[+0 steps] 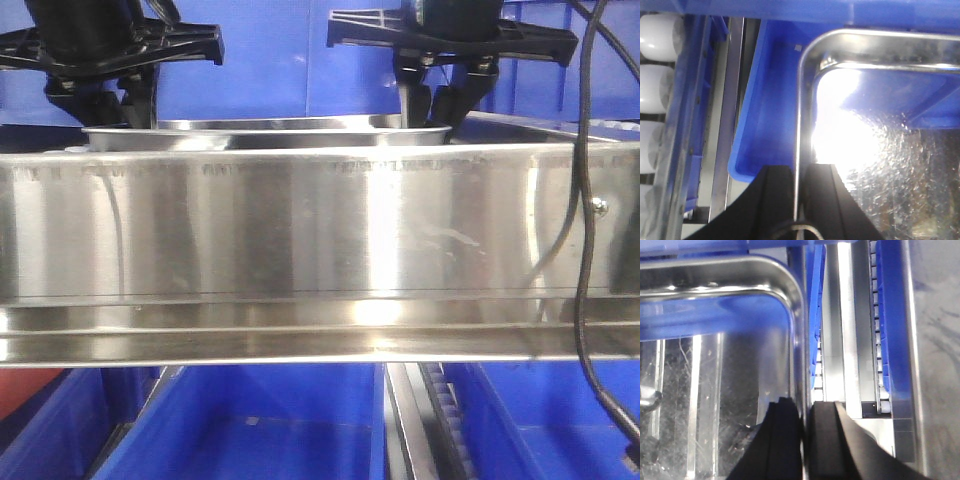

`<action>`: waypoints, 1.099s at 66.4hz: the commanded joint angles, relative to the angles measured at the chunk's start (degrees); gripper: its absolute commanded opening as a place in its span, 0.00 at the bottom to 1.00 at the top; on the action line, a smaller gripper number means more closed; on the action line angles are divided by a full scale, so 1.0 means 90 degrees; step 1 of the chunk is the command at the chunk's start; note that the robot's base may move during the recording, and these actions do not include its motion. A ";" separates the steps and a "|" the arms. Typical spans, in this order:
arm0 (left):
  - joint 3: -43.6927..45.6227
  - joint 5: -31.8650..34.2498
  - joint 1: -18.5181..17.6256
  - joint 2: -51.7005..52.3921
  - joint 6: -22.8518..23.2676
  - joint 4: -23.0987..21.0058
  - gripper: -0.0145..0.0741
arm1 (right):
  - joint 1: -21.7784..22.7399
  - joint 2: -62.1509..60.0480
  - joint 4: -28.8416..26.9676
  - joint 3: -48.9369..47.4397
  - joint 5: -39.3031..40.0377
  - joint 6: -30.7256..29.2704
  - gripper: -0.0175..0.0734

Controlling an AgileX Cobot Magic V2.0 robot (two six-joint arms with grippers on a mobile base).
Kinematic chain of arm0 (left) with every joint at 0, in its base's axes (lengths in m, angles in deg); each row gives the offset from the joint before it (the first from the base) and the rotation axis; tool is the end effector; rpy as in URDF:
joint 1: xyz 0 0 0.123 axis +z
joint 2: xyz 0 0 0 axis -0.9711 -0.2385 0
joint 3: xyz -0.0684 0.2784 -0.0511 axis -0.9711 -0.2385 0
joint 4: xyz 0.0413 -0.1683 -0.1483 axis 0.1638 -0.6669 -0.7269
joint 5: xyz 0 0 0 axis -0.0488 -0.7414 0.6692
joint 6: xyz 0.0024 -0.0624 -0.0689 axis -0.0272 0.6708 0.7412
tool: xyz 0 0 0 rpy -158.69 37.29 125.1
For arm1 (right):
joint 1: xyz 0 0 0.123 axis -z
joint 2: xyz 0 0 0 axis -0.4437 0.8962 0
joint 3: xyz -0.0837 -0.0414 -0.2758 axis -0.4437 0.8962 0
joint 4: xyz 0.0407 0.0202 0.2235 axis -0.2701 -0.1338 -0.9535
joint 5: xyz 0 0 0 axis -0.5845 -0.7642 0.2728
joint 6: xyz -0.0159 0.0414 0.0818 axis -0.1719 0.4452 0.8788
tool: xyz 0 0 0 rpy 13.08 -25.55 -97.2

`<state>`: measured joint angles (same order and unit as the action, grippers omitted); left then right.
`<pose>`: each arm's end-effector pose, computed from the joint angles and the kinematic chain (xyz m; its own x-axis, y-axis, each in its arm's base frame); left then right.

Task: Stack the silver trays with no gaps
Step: 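Lower both grippers onto opposite rims of the silver tray and close, then lift the silver tray with both grippers and pull it off the shelf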

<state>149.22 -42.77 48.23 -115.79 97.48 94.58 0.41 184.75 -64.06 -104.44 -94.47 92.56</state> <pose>0.3163 -0.1435 0.2948 -0.8624 -0.0279 -0.5055 -0.0216 0.9996 -0.0182 0.3373 0.1629 0.2951 -0.9494 0.1278 -0.2868 0.0820 0.9827 0.1663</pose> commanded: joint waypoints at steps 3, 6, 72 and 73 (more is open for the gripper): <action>0.0147 -0.0103 -0.0047 0.0263 0.0014 0.0005 0.15 | -0.0002 -0.0037 0.0045 -0.0283 -0.0037 -0.0040 0.18; 0.0161 -0.0113 -0.0047 0.0354 0.0014 -0.0027 0.15 | -0.0002 -0.0112 0.0045 -0.0378 -0.0037 -0.0040 0.18; -0.1475 -0.1231 -0.3097 0.3139 0.3563 0.2844 0.15 | -0.2164 -0.3944 0.3391 0.2621 0.0817 0.2822 0.18; -0.1522 -0.1232 -0.3179 0.3173 0.3687 0.2904 0.15 | -0.2207 -0.4005 0.3407 0.2709 0.0797 0.2870 0.18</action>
<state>137.16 -52.02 23.52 -89.14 125.96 116.19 -17.35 152.42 -37.69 -82.70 -88.83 114.97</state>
